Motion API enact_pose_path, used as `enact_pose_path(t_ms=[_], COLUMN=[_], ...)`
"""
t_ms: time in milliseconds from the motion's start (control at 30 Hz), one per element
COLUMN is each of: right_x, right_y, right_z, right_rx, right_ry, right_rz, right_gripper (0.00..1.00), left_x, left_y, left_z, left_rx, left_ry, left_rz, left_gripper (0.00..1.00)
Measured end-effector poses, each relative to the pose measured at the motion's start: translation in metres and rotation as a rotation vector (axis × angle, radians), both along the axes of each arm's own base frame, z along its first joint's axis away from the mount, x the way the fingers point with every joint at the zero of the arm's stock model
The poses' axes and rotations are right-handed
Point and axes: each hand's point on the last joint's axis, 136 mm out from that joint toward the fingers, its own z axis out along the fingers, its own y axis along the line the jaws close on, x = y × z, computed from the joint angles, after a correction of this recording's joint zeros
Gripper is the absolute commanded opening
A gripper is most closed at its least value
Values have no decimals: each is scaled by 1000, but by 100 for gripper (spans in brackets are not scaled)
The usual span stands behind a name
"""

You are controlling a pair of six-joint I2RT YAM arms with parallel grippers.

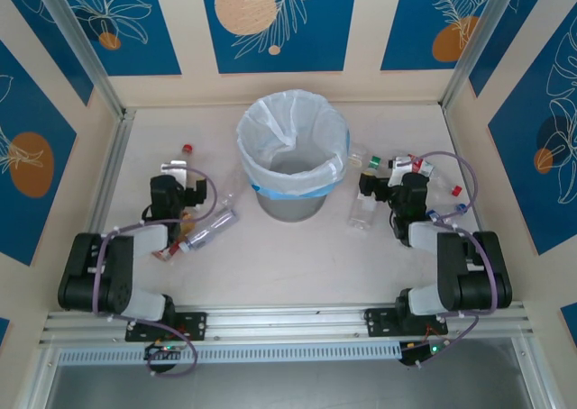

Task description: Put the plastic bottles in the bin

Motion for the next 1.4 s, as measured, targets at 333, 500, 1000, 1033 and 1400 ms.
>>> enact_pose_path(t_ms=[333, 500, 1000, 1033, 1400], right_x=[-3, -16, -66, -69, -74], right_y=[-6, -10, -11, -9, 10], right_z=[82, 105, 40, 35, -14], right_rx=[123, 222, 429, 423, 325], right_ry=[-37, -8, 400, 431, 749], right_rz=[-84, -149, -335, -328, -289], right_gripper=[99, 99, 99, 99, 100], left_x=[-19, -25, -44, -47, -55], left_y=[11, 13, 3, 2, -11], left_z=[87, 110, 72, 72, 71], left_rx=[-117, -256, -463, -472, -534], left_ry=[-107, -101, 81, 75, 13], left_rz=[98, 167, 229, 222, 141], left_gripper=[99, 99, 99, 99, 99])
